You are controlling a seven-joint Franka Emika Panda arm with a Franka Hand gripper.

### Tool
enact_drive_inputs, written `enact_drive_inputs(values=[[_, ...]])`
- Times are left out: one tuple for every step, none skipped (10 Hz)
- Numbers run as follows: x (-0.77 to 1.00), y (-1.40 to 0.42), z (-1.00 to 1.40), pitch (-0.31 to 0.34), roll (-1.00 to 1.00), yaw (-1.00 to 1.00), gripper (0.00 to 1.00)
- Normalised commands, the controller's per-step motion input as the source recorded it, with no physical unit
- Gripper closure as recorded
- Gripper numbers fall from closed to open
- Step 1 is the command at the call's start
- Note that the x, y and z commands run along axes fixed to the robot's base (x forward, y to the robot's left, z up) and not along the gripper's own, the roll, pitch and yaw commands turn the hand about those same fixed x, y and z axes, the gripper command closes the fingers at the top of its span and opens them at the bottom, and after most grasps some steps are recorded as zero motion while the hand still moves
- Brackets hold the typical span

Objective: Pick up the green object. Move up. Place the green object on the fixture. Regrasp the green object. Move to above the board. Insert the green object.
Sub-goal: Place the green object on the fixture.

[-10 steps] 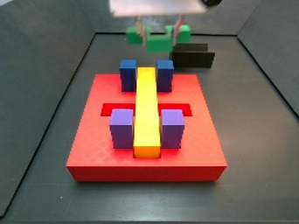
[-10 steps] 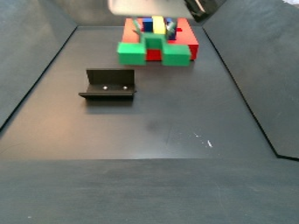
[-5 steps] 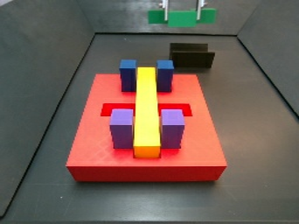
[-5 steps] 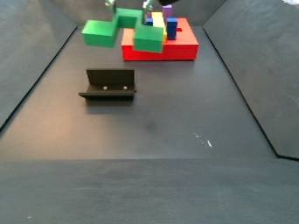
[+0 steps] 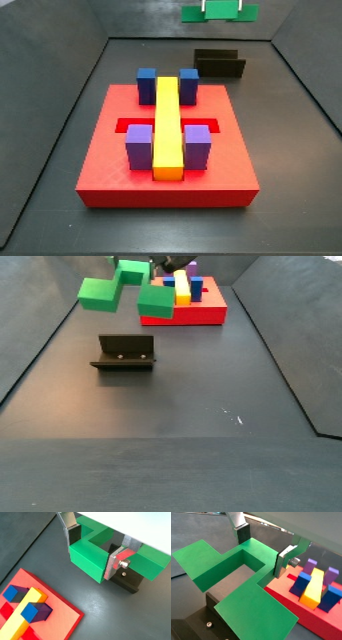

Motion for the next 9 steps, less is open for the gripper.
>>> enact_drive_inputs(values=[[0.73,0.20,-0.21,0.249,-0.73,0.00,1.00],[0.76,0.17,-0.31,0.180,-0.73,0.00,1.00],[0.75,0.21,-0.43,0.086,-0.67,0.02,1.00],[0.78,0.33,-0.56,0.066,-0.57,0.01,1.00],[0.73,0.39,-0.64,0.054,-0.50,0.00,1.00],[0.51,0.36,-0.61,-0.003,-0.44,0.00,1.00],[0.55,0.24,-0.45,-0.083,-0.33,0.00,1.00],[0.50,0.00,-0.39,0.000,-0.18,0.00,1.00],[0.40,-0.01,-0.22,0.000,-0.09,0.00,1.00]])
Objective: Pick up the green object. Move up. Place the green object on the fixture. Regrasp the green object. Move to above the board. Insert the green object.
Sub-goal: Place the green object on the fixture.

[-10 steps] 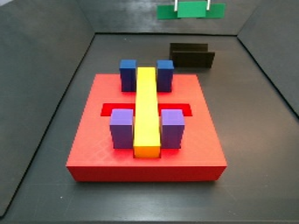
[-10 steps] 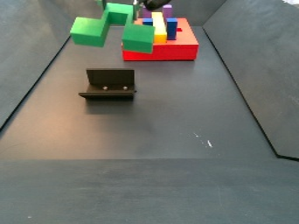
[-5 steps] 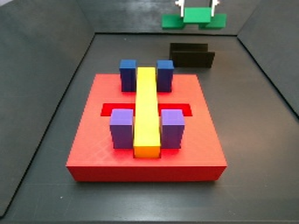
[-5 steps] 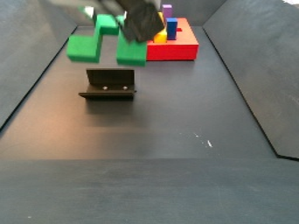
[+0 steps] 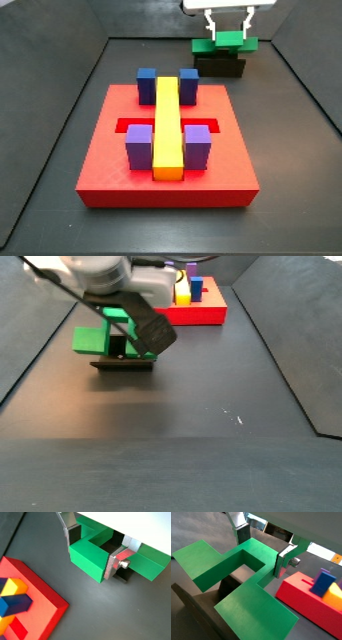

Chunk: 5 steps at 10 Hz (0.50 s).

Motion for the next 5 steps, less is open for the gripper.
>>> enact_drive_inputs(values=[[0.29,0.00,-0.29,0.000,0.00,0.00,1.00],[0.19,0.00,-0.32,0.000,0.00,0.00,1.00],[-0.11,0.00,-0.35,0.000,0.05,-0.02,1.00],[-0.26,-0.06,-0.27,0.000,0.00,-0.08,1.00],[-0.23,-0.07,-0.09,0.043,0.00,-0.06,1.00]])
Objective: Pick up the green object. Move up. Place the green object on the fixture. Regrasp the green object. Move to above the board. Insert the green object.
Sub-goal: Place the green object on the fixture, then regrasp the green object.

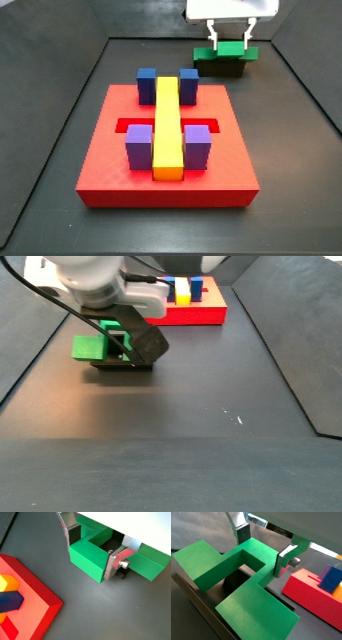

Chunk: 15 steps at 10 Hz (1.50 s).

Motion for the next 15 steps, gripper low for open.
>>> enact_drive_inputs(values=[[-0.13,0.00,-0.10,0.000,0.00,-0.07,1.00],[0.00,0.00,-0.07,0.029,0.00,-0.09,1.00],[-0.02,0.00,-0.09,0.031,0.17,-0.01,1.00],[0.00,0.00,0.00,0.000,0.02,0.00,1.00],[0.00,0.00,0.00,0.000,0.00,0.00,1.00],[0.00,0.00,0.00,0.000,0.00,0.00,0.00],[0.00,0.08,0.94,-0.103,0.69,0.03,0.00],[0.00,0.00,0.56,-0.071,1.00,0.06,0.00],[0.00,0.00,0.38,0.000,1.00,0.06,0.00],[-0.08,-0.11,0.25,0.000,1.00,0.05,0.00],[-0.03,-0.19,0.03,-0.009,1.00,0.10,0.00],[-0.02,-0.19,0.02,-0.014,1.00,0.10,0.00],[-0.05,-0.18,0.02,-0.057,1.00,0.15,0.00],[-0.03,-0.16,0.04,-0.149,1.00,0.17,0.00],[0.00,-0.15,0.05,-0.134,1.00,0.17,0.00]])
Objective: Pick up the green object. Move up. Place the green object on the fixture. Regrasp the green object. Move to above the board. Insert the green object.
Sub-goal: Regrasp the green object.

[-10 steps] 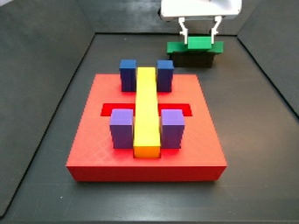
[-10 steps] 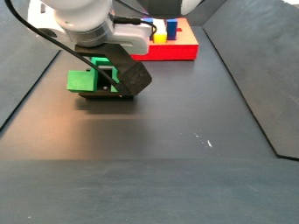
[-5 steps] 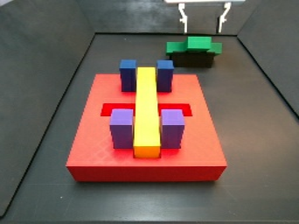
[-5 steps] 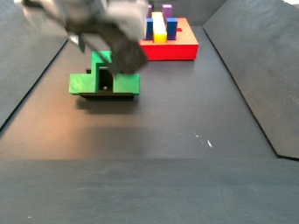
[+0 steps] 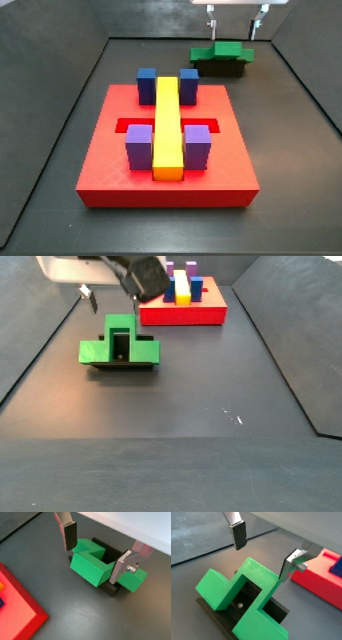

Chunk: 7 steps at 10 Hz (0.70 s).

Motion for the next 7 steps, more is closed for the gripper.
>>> enact_drive_inputs(values=[[0.00,-0.15,0.06,-0.154,1.00,0.17,0.00],[0.00,-0.17,0.09,-0.237,1.00,0.17,0.00],[0.03,-0.18,0.09,-0.234,1.00,0.14,0.00],[0.00,-0.16,0.07,-0.177,1.00,0.15,0.00],[0.00,-0.15,0.04,-0.117,1.00,0.15,0.00],[-0.03,-0.15,0.01,-0.006,1.00,0.15,0.00],[-0.03,-0.15,0.00,0.000,1.00,0.14,0.00]])
